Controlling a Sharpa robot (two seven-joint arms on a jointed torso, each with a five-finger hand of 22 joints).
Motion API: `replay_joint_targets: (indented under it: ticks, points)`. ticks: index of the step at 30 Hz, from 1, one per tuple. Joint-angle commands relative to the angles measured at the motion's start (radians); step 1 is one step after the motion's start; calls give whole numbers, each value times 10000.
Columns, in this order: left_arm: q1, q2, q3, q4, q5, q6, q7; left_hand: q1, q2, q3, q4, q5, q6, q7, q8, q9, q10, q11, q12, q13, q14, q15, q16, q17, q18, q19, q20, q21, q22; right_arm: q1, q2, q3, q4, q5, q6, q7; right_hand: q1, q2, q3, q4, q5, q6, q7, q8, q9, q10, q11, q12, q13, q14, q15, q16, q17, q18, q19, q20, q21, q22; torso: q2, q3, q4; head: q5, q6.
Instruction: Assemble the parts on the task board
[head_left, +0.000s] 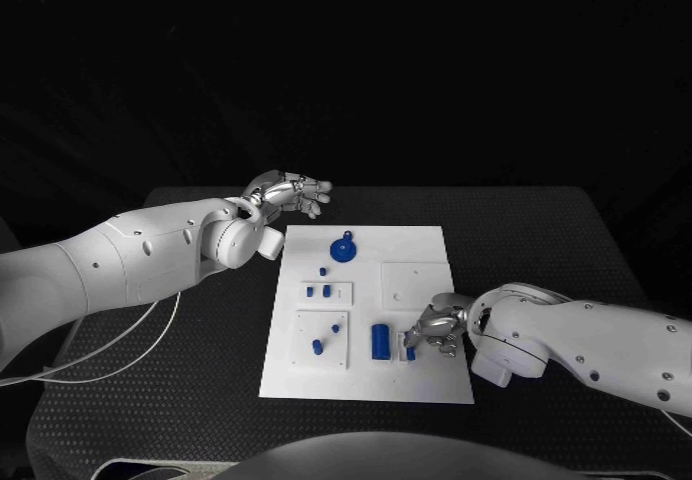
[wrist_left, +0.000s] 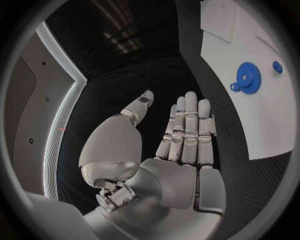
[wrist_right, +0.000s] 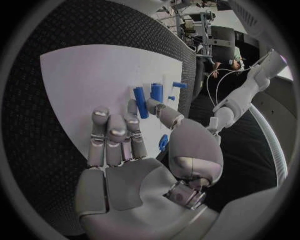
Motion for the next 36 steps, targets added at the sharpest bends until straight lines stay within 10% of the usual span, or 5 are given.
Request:
replay_joint_targets:
  ticks: [1, 36]
  points:
    - [11, 9, 7, 28, 10, 135, 55, -41, 3, 25, 39, 15, -88, -4, -22, -11, -15, 43, 22, -10, 41, 16, -64, 16, 85, -37, -25, -68, 18, -4, 63, -1, -85, -171, -3, 120, -4, -34, -79, -6, 43, 19, 27, 21, -13, 41, 11, -45, -6, 16, 21, 49, -14, 86, 76, 16, 19, -14, -3, 4, -1, 9, -5]
    - [13, -14, 7, 42, -52, 125, 97, -39, 22, 26, 43, 19, -94, -4, -17, -13, -15, 43, 24, -10, 40, 19, -87, 47, 84, -36, -24, -82, 41, -39, 401, -4, -257, -307, 543, 145, -70, 45, -238, 57, -83, 10, 30, 8, -41, 1, 13, -65, -3, -22, 24, 42, -26, 86, 35, 27, -12, -32, -4, 0, -7, 84, -135]
